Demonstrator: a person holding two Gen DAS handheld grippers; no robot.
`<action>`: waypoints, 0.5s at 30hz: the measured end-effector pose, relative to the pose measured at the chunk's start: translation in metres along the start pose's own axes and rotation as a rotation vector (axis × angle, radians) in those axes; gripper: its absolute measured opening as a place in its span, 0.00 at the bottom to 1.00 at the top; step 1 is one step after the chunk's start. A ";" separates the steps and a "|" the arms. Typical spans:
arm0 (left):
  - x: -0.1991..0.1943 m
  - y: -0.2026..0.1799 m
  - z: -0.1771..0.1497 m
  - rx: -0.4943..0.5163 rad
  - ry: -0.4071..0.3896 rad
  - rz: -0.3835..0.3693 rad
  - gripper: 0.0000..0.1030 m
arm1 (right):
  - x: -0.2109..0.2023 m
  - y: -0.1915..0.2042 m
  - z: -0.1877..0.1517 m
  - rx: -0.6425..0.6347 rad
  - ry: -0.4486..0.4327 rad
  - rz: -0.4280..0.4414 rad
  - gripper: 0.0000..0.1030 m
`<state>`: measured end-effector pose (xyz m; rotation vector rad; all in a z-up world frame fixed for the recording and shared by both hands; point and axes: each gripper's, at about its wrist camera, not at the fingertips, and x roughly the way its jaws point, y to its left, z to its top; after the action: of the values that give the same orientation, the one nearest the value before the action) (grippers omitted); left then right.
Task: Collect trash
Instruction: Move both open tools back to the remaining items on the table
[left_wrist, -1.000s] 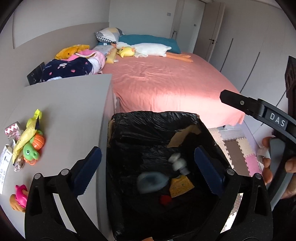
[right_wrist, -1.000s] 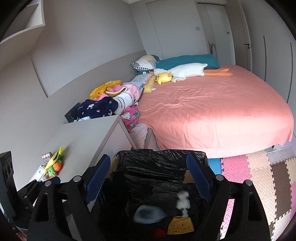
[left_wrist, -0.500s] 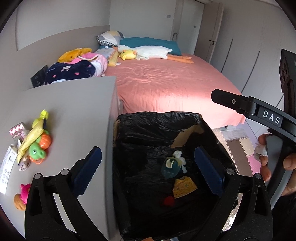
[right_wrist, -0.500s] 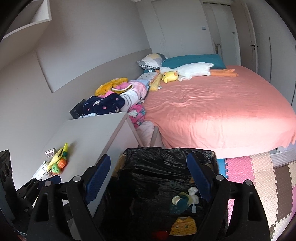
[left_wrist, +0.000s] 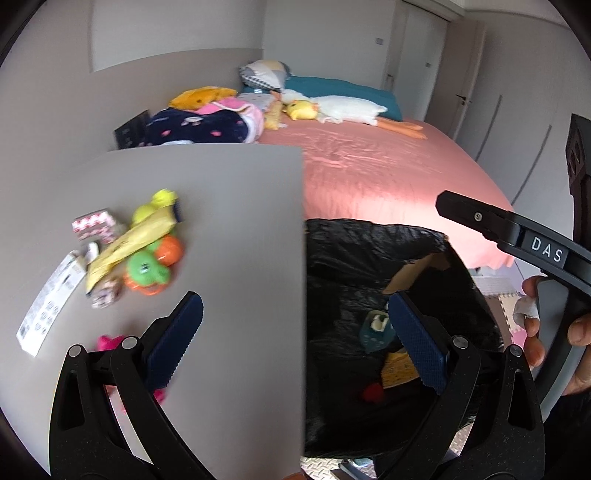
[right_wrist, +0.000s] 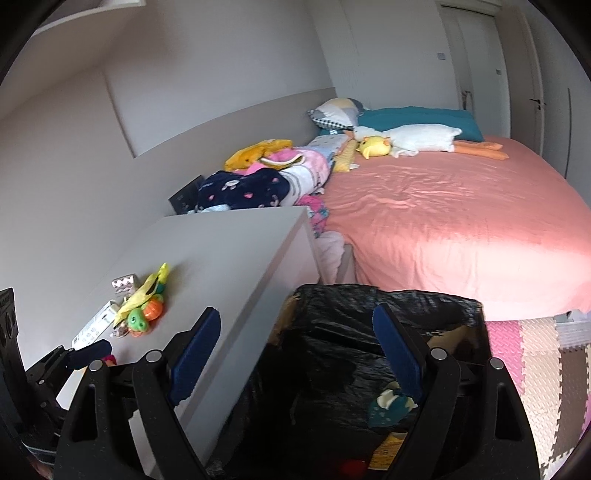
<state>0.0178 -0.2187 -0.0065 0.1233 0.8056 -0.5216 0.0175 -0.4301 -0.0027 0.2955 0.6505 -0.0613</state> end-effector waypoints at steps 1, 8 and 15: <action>-0.002 0.005 -0.002 -0.009 -0.001 0.009 0.94 | 0.002 0.005 -0.001 -0.005 0.003 0.006 0.82; -0.017 0.041 -0.016 -0.073 -0.010 0.074 0.94 | 0.015 0.041 -0.006 -0.048 0.027 0.051 0.82; -0.029 0.075 -0.033 -0.133 -0.007 0.129 0.94 | 0.029 0.078 -0.013 -0.097 0.057 0.099 0.82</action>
<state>0.0165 -0.1329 -0.0153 0.0497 0.8171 -0.3457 0.0450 -0.3512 -0.0105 0.2363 0.6928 0.0733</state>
